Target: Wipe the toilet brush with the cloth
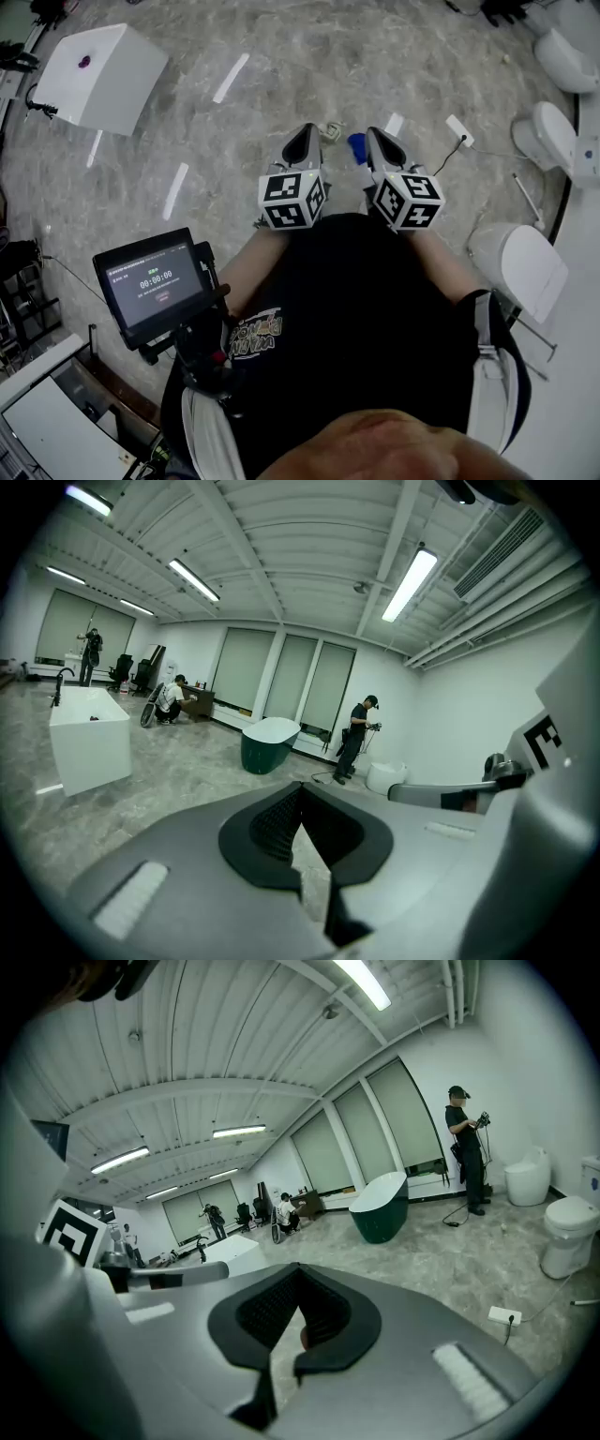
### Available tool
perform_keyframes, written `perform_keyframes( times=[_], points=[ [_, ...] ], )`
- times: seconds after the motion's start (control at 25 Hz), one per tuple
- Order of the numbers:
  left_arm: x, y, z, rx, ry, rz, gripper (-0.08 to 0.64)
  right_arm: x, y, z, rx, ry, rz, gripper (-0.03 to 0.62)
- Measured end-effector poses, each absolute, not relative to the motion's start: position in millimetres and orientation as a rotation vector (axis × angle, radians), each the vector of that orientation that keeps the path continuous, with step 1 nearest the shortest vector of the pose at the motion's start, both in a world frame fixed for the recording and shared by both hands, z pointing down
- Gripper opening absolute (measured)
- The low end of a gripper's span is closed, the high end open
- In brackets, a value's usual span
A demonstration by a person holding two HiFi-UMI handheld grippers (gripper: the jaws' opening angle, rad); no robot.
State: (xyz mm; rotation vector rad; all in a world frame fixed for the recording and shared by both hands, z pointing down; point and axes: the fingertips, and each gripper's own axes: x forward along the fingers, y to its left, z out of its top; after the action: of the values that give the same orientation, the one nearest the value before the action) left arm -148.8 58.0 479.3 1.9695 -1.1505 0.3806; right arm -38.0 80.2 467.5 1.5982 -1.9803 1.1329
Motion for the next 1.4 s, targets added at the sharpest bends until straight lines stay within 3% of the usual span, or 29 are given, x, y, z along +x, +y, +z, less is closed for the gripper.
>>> perform_keyframes(
  times=[1.4],
  points=[
    [-144.3, 64.1, 484.5, 1.944, -1.126, 0.379, 0.0, -43.6, 82.8, 465.3, 1.556, -2.047, 1.195, 0.005]
  ],
)
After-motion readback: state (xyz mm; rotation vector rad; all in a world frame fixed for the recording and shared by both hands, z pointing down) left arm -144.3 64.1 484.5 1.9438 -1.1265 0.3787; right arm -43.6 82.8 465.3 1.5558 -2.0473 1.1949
